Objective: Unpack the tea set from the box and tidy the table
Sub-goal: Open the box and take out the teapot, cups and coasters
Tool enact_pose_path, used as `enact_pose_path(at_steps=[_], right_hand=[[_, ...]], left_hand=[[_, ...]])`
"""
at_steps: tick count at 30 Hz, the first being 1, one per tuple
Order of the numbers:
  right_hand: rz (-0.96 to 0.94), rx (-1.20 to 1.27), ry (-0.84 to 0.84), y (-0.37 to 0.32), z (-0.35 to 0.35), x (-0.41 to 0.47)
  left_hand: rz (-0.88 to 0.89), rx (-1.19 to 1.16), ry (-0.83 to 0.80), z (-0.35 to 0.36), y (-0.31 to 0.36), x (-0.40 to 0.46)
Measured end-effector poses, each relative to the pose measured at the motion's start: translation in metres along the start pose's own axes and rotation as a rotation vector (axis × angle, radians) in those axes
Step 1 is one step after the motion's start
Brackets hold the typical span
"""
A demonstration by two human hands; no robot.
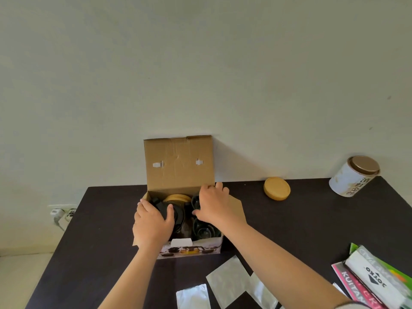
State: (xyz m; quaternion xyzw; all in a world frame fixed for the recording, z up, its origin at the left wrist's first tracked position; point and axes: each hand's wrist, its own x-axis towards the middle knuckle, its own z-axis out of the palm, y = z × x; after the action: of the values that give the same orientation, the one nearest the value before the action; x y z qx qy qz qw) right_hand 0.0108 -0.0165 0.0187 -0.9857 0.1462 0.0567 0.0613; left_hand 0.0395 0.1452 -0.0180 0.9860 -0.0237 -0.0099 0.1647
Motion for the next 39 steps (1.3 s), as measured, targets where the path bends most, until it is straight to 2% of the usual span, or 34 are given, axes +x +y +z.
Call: enact_pose_path(at_steps=[6,8,12,15,18,23,27,33,39], right_hand=[[0.045,0.144,0.063,0.001,-0.007,0.005],[0.08,0.292,0.127,0.005,-0.01,0.0],[0.139,0.747,0.234,0.024,-0.031,-0.018],[0.195,0.861,0.245,0.061,-0.034,-0.029],[0.286,0.778,0.25,0.116,-0.014,-0.04],[0.585,0.473,0.087,0.219,0.025,-0.058],[0.703,0.409,0.03,0.286,0.043,-0.059],[0.603,0.34,0.036,0.354,0.049,-0.036],[0.441,0.063,-0.053,0.393,0.051,-0.009]], left_hand=[[0.002,-0.007,-0.001,0.002,-0.002,0.002],[0.0,-0.009,-0.003,0.003,-0.002,0.003],[-0.004,-0.008,-0.014,0.002,-0.002,0.004],[0.001,0.011,-0.017,0.001,-0.002,0.003],[0.013,0.031,-0.022,0.0,-0.002,0.002],[0.013,0.076,-0.023,0.0,0.0,0.002],[-0.01,0.093,-0.027,0.0,0.002,0.002],[-0.046,0.106,-0.038,0.0,0.005,0.002],[-0.061,0.108,-0.038,0.003,0.007,0.001]])
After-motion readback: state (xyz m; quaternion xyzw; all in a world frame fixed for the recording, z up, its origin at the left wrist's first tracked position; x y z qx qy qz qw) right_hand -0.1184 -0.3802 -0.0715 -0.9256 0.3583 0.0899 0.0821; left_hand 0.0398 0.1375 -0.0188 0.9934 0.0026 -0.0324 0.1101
